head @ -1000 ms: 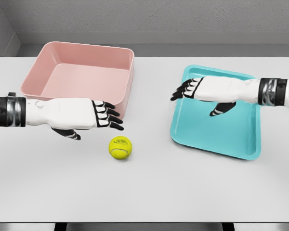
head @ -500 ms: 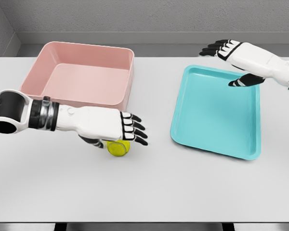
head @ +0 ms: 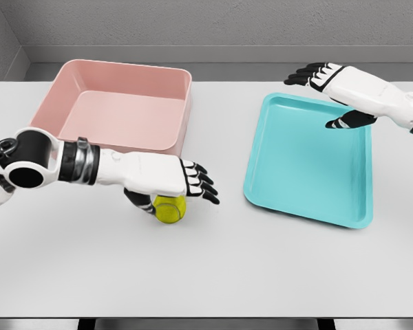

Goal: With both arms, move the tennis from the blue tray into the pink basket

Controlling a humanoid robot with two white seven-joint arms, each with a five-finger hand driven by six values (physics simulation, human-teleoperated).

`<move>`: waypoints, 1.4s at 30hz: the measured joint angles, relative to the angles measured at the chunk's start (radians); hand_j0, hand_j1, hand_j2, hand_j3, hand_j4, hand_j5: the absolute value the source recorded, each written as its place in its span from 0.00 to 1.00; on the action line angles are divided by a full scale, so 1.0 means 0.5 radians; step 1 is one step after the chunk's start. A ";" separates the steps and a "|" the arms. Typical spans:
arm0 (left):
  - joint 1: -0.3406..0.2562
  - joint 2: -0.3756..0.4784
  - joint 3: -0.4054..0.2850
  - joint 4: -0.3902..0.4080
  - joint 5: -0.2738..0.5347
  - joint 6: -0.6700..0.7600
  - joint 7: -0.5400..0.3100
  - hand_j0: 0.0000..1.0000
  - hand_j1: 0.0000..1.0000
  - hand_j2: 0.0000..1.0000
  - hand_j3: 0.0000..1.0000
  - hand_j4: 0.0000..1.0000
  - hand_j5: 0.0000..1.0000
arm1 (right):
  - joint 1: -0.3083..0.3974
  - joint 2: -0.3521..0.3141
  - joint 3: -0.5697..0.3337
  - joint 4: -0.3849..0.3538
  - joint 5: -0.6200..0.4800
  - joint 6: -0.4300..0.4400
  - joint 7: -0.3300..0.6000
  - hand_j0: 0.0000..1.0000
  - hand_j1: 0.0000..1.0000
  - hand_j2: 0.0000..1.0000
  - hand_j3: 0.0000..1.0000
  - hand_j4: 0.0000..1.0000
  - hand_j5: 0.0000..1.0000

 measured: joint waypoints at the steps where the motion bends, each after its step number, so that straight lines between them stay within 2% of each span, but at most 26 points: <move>1: 0.000 0.007 -0.001 0.003 0.000 0.025 0.001 1.00 1.00 1.00 1.00 1.00 1.00 | 0.000 0.000 0.001 0.000 0.000 0.000 0.000 1.00 1.00 1.00 1.00 1.00 1.00; 8: 0.009 0.057 -0.020 0.009 -0.046 0.083 0.002 1.00 1.00 1.00 1.00 1.00 1.00 | 0.000 -0.009 0.007 -0.002 -0.001 -0.002 -0.001 1.00 1.00 1.00 1.00 1.00 1.00; 10: 0.046 0.059 -0.022 0.012 -0.069 0.087 0.003 1.00 1.00 1.00 1.00 1.00 1.00 | -0.012 -0.037 0.004 -0.002 -0.001 -0.002 -0.002 1.00 1.00 1.00 1.00 1.00 1.00; 19: 0.064 0.020 -0.020 0.111 -0.088 0.090 0.007 1.00 1.00 1.00 1.00 1.00 1.00 | -0.015 -0.120 -0.001 -0.004 -0.002 -0.055 -0.002 1.00 1.00 1.00 1.00 1.00 1.00; 42: 0.120 -0.040 -0.030 0.177 -0.180 0.091 0.007 1.00 1.00 1.00 1.00 1.00 1.00 | 0.003 -0.113 0.006 0.035 -0.001 -0.074 -0.003 1.00 1.00 1.00 1.00 1.00 1.00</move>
